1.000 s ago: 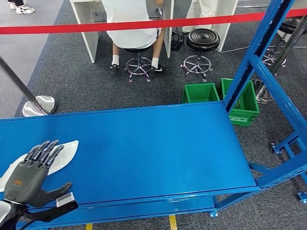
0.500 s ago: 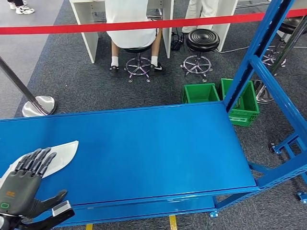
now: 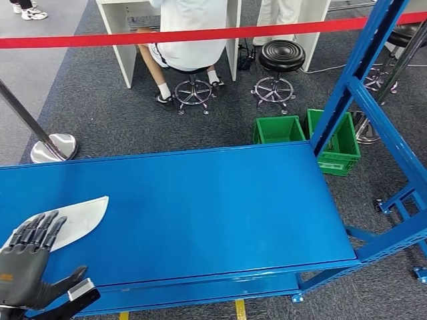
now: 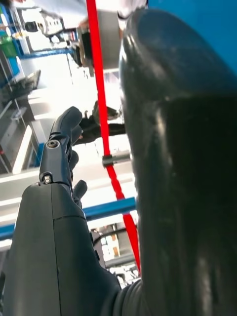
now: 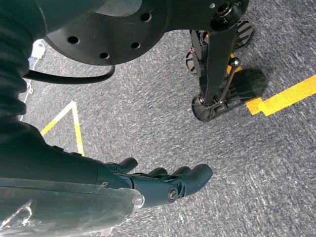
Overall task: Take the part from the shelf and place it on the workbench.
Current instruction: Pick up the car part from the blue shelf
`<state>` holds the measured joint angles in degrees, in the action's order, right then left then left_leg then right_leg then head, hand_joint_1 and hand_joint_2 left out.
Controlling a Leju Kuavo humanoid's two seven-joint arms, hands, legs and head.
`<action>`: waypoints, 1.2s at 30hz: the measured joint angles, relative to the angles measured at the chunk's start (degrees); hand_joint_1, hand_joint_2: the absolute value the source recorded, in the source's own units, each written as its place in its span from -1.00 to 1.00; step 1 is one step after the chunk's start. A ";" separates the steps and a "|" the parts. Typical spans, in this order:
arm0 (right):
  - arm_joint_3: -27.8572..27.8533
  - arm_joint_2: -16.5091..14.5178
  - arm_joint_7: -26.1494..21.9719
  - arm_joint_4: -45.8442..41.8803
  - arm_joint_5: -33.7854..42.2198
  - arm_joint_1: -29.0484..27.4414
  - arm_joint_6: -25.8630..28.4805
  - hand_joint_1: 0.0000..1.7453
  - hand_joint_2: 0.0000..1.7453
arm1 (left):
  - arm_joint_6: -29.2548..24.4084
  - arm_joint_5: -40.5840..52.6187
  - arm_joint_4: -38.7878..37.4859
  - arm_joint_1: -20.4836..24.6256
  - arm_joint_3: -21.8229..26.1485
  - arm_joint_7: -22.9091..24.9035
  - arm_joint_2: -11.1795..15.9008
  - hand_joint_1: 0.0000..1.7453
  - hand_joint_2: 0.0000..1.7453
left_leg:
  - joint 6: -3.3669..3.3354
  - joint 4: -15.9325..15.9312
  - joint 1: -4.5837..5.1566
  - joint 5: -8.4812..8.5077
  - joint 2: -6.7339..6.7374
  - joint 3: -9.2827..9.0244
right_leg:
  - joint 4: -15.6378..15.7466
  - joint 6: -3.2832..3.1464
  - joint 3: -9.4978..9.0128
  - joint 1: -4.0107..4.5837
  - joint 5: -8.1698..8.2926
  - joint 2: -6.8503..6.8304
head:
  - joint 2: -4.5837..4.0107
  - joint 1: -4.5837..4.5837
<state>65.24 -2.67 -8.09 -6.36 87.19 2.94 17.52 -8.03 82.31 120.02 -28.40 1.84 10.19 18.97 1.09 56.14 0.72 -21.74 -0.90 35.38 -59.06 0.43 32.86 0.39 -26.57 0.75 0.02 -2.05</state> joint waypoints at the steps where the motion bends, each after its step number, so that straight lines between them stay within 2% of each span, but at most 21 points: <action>1: -0.20 -0.03 0.00 0.00 0.00 0.00 0.17 -1.00 1.00 | -0.22 0.01 0.01 -0.44 0.49 0.04 -0.39 -1.00 -1.00 | -0.01 0.00 0.00 -0.01 0.00 0.00 | 0.00 0.00 0.02 0.00 -0.01 0.00 | 0.00 0.00; 14: -2.04 -0.44 0.27 0.00 0.01 -0.03 1.33 -1.00 1.00 | -0.56 -0.09 0.09 -2.64 6.24 -1.64 -5.88 -1.00 -1.00 | -0.05 0.00 0.01 -0.10 0.00 -0.15 | 0.01 0.03 0.07 0.00 -0.11 -0.01 | 0.00 0.00; 21: -2.11 -0.45 0.35 0.00 0.00 -0.03 1.71 -1.00 1.00 | 0.12 -1.79 0.00 -2.42 12.66 -6.95 -10.06 -1.00 -1.00 | -0.04 0.00 0.01 -0.14 0.00 -0.15 | 0.01 0.04 0.07 0.00 -0.13 -0.01 | 0.00 0.00; 28: -2.11 -0.45 0.50 0.00 0.00 -0.04 2.10 -1.00 1.00 | 1.53 -2.18 -1.16 0.77 22.86 -16.44 -17.02 -1.00 -1.00 | -0.02 0.00 0.01 -0.16 0.00 -0.16 | 0.01 0.04 0.07 -0.01 -0.14 -0.01 | 0.00 0.00; 31: -2.11 -0.45 0.52 0.00 0.00 -0.03 2.11 -1.00 1.00 | 1.64 -2.19 -1.71 1.67 26.06 -17.33 -18.94 -1.00 -1.00 | -0.03 0.00 0.01 -0.17 0.00 -0.16 | 0.02 0.04 0.07 -0.01 -0.14 -0.01 | 0.00 0.01; 36: -2.11 -0.45 0.52 0.00 0.00 -0.02 2.14 -1.00 1.00 | 1.88 -2.40 -2.33 2.50 28.47 -18.34 -20.78 -1.00 -1.00 | -0.02 0.00 0.01 -0.18 0.00 -0.16 | 0.02 0.03 0.07 -0.01 -0.15 -0.01 | 0.00 0.00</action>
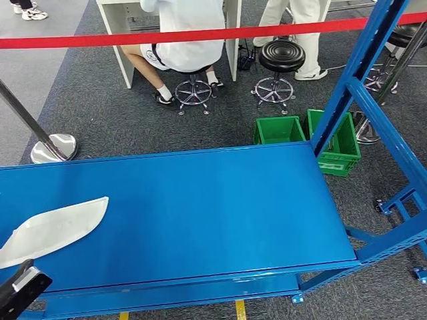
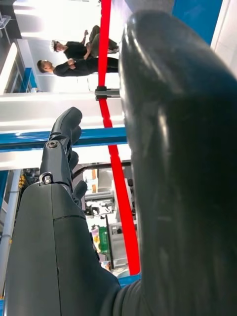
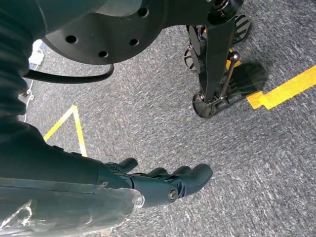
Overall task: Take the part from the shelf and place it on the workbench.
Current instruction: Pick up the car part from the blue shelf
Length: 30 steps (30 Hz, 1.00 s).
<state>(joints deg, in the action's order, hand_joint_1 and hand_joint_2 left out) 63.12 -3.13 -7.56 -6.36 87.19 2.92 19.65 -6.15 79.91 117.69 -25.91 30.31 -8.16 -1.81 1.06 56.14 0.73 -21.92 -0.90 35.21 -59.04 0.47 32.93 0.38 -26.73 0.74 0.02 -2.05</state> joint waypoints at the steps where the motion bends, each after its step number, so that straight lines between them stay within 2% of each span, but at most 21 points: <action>1: 0.00 0.00 0.00 0.00 0.00 0.00 0.02 -1.00 1.00 | 0.18 -0.17 -0.12 0.27 0.51 -0.60 -0.38 -1.00 -1.00 | 0.00 0.00 0.00 -0.01 0.00 0.00 | 0.00 0.00 0.00 0.00 0.00 0.00 | 0.00 0.00; 9: 0.07 0.00 0.07 0.00 0.00 0.04 0.09 -1.00 1.00 | 1.96 -0.25 -3.38 4.00 5.29 -5.82 -2.35 -1.00 -1.00 | 0.02 0.00 0.00 -0.01 0.00 -0.01 | 0.00 0.00 0.00 0.00 0.00 0.00 | 0.00 0.00; 13: 0.22 0.01 0.13 0.00 -0.02 0.06 0.01 -1.00 1.00 | 2.43 0.90 -6.76 6.17 6.22 -6.79 -2.30 -1.00 1.00 | 0.03 0.00 0.00 0.00 0.00 -0.02 | 0.00 0.00 0.00 0.00 0.00 0.00 | 0.00 0.00; 20: 0.63 0.02 0.14 0.00 -0.01 0.10 -0.01 -1.00 1.00 | 2.65 1.06 -11.42 8.14 6.03 -6.82 -1.59 -1.00 1.00 | 0.03 0.00 0.00 -0.01 0.00 -0.02 | 0.00 -0.01 0.00 0.00 0.00 0.01 | 0.00 0.01; 30: 0.95 0.03 0.25 0.00 0.00 0.10 0.03 -1.00 1.00 | 2.69 1.00 -13.34 8.68 5.73 -6.75 -0.73 -1.00 1.00 | 0.04 0.00 0.00 -0.04 0.00 -0.02 | 0.02 -0.05 0.00 0.00 -0.04 0.01 | 0.00 0.00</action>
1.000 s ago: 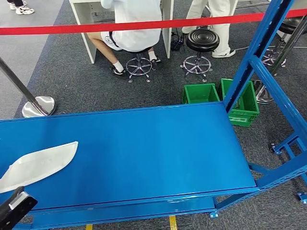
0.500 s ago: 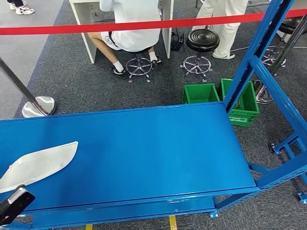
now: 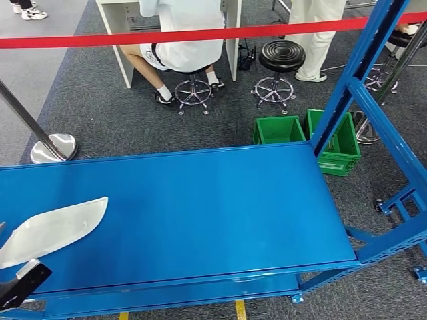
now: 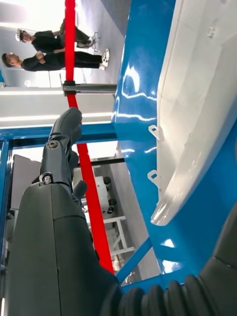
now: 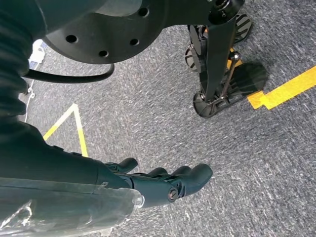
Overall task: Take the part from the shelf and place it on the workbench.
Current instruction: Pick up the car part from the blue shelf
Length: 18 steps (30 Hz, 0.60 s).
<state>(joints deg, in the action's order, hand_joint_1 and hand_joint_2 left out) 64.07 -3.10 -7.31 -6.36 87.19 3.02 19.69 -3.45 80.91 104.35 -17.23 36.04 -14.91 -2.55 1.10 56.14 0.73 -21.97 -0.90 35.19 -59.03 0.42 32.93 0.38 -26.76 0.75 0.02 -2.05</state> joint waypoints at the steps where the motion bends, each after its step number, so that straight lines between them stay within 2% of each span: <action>1: 0.07 0.01 0.04 0.00 0.00 0.00 -0.01 -1.00 1.00 | 0.00 0.01 -0.07 0.00 -0.05 0.00 0.04 -1.00 1.00 | 0.00 0.00 0.00 0.00 0.00 0.00 | 0.00 0.00 0.00 0.00 0.00 0.00 | 0.00 -0.01; 18: 0.21 0.06 0.05 0.02 0.00 -0.01 -0.08 -1.00 1.00 | -0.04 0.70 -0.11 -1.00 -4.31 0.77 0.63 -1.00 1.00 | 0.00 0.00 0.00 -0.01 0.00 0.00 | 0.00 -0.02 -0.02 0.00 -0.01 0.00 | 0.00 0.00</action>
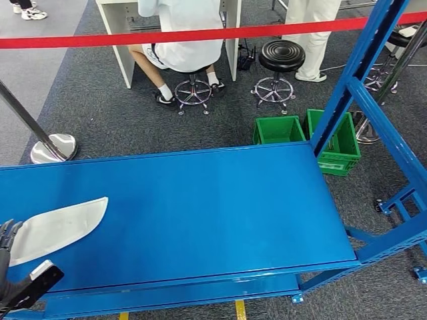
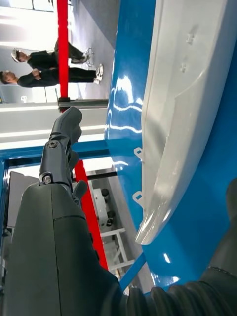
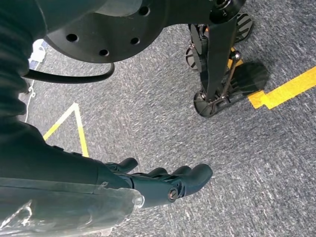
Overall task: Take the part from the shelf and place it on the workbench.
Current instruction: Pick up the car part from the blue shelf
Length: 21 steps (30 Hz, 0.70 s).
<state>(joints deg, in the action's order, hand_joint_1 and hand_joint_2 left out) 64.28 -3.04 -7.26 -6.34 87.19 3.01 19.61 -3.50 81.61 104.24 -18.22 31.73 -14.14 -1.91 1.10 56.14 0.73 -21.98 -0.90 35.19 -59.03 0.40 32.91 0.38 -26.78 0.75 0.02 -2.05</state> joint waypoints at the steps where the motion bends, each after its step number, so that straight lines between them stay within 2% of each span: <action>1: 0.00 0.00 0.00 0.00 0.00 0.00 0.00 -1.00 1.00 | 0.00 0.00 0.00 -0.03 -0.07 0.00 0.04 -1.00 1.00 | 0.00 0.00 0.00 0.00 0.00 0.00 | 0.00 0.00 0.00 0.00 0.00 0.00 | 0.00 0.00; 9: 0.01 0.02 0.00 0.02 0.00 0.02 0.03 -1.00 1.00 | 0.18 -0.01 0.00 -0.09 -1.19 1.35 0.49 -1.00 1.00 | 0.00 0.00 0.00 0.00 0.00 0.00 | 0.00 0.00 0.01 0.00 0.00 0.00 | 0.00 -0.01; 14: 0.20 0.06 -0.15 0.02 0.00 0.04 0.04 -1.00 1.00 | 0.63 -0.33 -0.47 0.47 -2.64 3.69 1.77 -1.00 1.00 | 0.00 0.00 0.00 0.00 0.00 0.00 | 0.00 0.00 0.01 0.00 0.00 0.00 | 0.00 0.00; 21: 0.83 0.34 -0.42 0.02 0.00 0.09 0.07 -1.00 1.00 | 0.79 -1.21 -4.02 2.48 -2.99 4.52 3.80 -1.00 1.00 | 0.00 0.00 0.00 0.00 0.00 -0.03 | 0.00 0.00 -0.01 0.00 0.00 0.00 | 0.00 0.00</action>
<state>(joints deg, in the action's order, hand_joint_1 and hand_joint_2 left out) 65.11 -2.69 -7.67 -6.32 87.19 3.11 19.68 -2.71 80.41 100.22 -15.75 28.74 -9.62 1.88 1.10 56.14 0.73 -21.98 -0.90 35.16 -59.02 0.40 32.91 0.38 -26.78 0.75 0.02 -2.05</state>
